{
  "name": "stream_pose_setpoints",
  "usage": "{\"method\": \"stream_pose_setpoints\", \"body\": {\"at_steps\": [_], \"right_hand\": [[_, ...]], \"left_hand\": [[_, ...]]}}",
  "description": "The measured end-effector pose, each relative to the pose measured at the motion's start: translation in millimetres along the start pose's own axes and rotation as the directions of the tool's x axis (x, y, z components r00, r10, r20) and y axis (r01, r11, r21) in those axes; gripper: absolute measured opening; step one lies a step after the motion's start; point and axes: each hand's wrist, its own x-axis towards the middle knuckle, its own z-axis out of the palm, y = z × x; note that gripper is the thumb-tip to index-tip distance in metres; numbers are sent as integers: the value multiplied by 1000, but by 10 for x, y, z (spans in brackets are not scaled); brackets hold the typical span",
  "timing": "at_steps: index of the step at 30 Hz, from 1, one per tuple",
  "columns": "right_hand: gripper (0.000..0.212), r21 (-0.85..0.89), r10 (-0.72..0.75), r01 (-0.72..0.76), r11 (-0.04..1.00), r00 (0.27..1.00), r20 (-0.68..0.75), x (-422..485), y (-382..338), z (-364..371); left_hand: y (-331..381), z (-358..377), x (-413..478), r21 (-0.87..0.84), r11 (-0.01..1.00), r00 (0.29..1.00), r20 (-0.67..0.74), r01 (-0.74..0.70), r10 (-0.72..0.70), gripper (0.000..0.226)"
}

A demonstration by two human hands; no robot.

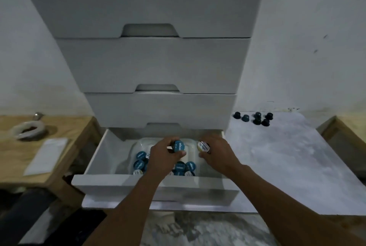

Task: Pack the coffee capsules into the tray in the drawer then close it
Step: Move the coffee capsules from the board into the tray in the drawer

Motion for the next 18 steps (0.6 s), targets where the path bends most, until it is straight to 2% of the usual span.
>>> {"method": "stream_pose_setpoints", "body": {"at_steps": [5, 11, 14, 18], "right_hand": [[47, -27, -10, 12, 1000, 998, 70, 217, -30, 293], [48, -21, -2, 5, 1000, 987, 159, 582, 119, 539], [45, -25, -7, 13, 1000, 976, 219, 694, 198, 648], [48, -22, -3, 8, 1000, 979, 205, 772, 299, 737]], "left_hand": [[-283, -174, 177, 16, 997, 996, 29, 82, -82, 45], [-498, -118, 477, 129, 982, 983, 96, 141, -154, 42], [-567, -24, 644, 194, 974, 983, 115, 119, -143, 41], [-674, 102, 758, 263, 964, 971, 218, 38, -98, 45]]}}
